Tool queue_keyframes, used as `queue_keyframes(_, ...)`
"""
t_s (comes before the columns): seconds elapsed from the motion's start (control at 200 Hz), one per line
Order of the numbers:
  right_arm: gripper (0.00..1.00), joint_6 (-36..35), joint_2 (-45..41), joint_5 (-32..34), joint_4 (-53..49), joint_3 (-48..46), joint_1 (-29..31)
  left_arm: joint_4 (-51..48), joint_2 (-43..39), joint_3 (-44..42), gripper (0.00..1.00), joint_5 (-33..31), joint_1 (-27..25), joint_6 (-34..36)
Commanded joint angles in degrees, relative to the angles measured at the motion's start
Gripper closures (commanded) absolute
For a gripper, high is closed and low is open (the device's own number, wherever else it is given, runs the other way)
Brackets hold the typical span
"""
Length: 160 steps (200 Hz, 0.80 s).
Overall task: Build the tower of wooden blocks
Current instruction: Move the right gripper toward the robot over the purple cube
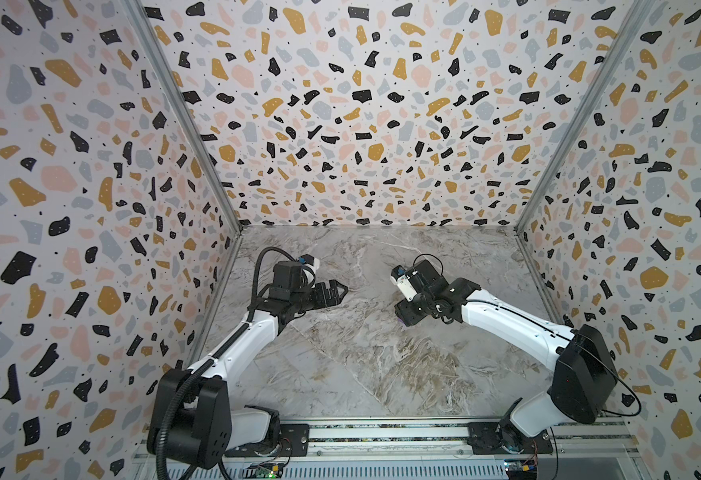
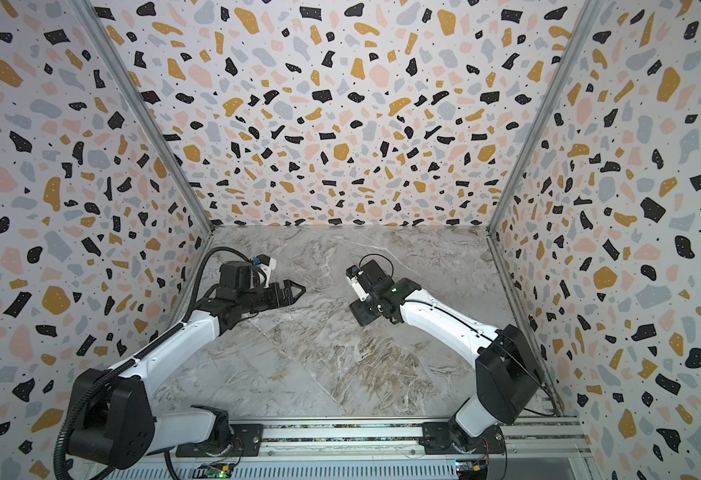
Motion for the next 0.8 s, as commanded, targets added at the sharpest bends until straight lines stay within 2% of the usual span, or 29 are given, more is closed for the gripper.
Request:
queue_keyframes(0.0,0.35,-2.21,1.86,-0.51,2.22,-1.08,0.44,1.71,-0.09,-0.33,0.0,0.33,0.26,0.27)
queue_keyframes(0.511,0.37,-3.85,10.88,2.54,6.55,-1.06,0.2,1.59,-0.28,-0.46,0.0,0.4,0.21,0.3)
queue_keyframes(0.796,0.39,-3.46,13.36,1.56,8.82,-1.0,-1.67,1.6,-0.42,-0.46,0.0,0.41,0.25,0.32)
